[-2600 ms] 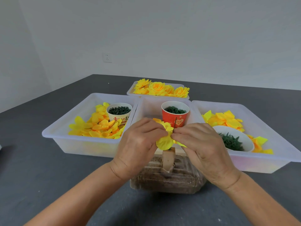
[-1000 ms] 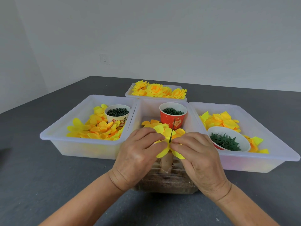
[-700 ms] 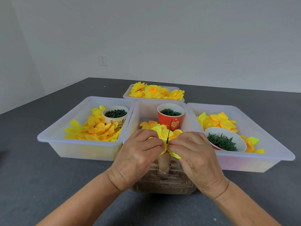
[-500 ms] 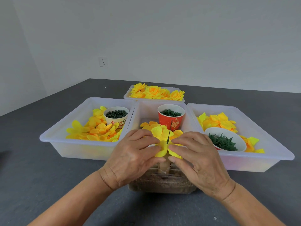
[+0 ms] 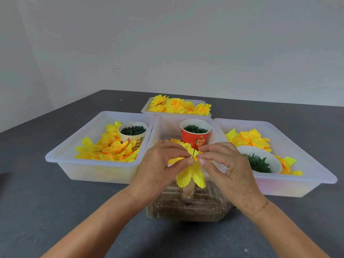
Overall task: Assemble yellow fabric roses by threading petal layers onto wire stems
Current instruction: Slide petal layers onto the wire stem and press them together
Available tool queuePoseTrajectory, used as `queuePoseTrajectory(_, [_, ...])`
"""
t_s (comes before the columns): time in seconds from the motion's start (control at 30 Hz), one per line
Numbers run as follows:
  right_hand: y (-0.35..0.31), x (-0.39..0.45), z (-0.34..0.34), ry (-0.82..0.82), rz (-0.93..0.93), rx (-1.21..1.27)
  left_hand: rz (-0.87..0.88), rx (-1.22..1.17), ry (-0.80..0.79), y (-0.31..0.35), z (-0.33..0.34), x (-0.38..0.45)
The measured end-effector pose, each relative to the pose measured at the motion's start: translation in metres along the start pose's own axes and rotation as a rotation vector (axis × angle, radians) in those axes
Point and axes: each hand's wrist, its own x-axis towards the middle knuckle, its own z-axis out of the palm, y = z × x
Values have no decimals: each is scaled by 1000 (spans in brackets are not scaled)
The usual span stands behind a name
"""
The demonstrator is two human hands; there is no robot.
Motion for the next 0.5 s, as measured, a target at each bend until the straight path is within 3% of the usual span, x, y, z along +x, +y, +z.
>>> queuePoseTrajectory(0.3, [5, 4, 3, -122, 211, 86, -198, -152, -106, -1, 9, 7])
queuePoseTrajectory(0.5, [20, 45, 4, -93, 301, 140, -263, -236, -257, -3, 1, 17])
